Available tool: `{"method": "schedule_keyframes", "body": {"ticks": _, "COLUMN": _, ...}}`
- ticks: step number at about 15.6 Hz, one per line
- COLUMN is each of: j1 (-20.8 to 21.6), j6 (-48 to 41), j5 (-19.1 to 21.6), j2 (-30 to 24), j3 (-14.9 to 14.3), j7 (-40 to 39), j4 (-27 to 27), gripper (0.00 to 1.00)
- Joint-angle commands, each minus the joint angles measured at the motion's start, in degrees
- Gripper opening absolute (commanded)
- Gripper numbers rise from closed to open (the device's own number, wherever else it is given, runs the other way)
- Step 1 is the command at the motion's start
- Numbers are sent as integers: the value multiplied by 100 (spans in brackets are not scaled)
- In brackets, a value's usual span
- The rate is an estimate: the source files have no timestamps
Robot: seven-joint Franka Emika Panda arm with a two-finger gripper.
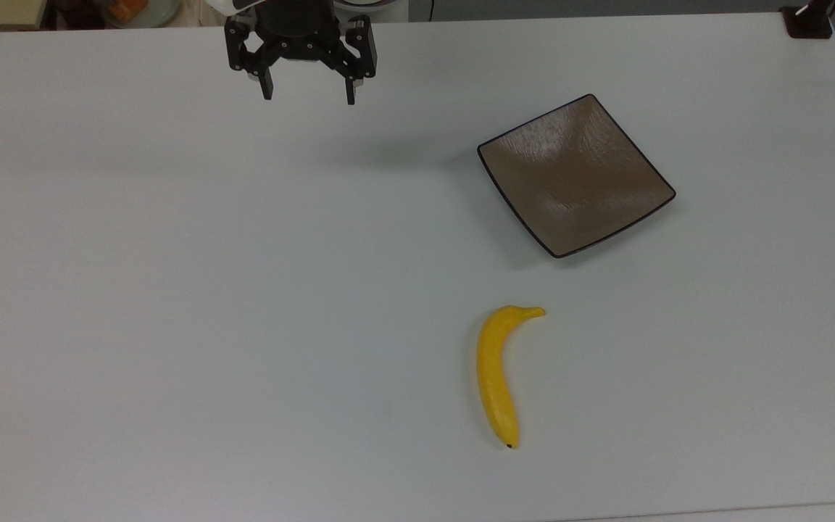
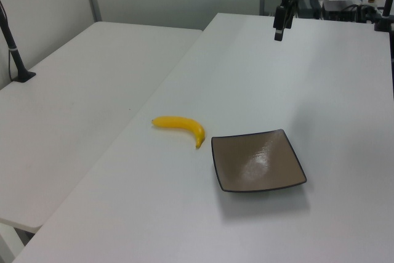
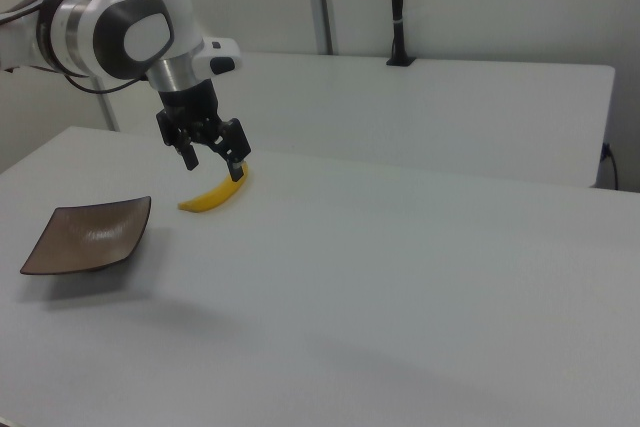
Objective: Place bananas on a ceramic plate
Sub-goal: 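Move the open gripper over toward the yellow banana and descend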
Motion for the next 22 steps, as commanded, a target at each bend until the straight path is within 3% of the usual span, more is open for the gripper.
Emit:
{"method": "schedule_keyframes", "body": {"ticks": 1, "j1": 244, "j6": -50, "j5": 61, "j2": 13, "j3": -37, "j7": -44, "j4": -124, "gripper": 100}}
{"method": "schedule_keyframes", "body": {"ticks": 10, "j1": 245, "j6": 239, "j5": 95, "j2": 67, "j3": -29, "j7": -17, "j4": -123, "gripper": 100}}
{"method": "schedule_keyframes", "body": {"ticks": 14, "j1": 298, "j6": 573, "j5": 104, "j2": 234, "j3": 6, "j7": 360, "j4": -115, "gripper": 100}}
{"method": "schedule_keyframes", "body": {"ticks": 18, "j1": 421, "j6": 1231, "j5": 104, "j2": 637, "j3": 103, "j7": 703, "j4": -19, "gripper": 100}}
{"method": "schedule_keyframes", "body": {"ticks": 22, "j1": 632, "j6": 2127, "j5": 25, "j2": 1261, "j3": 156, "j7": 1536, "j4": 96, "gripper": 100}}
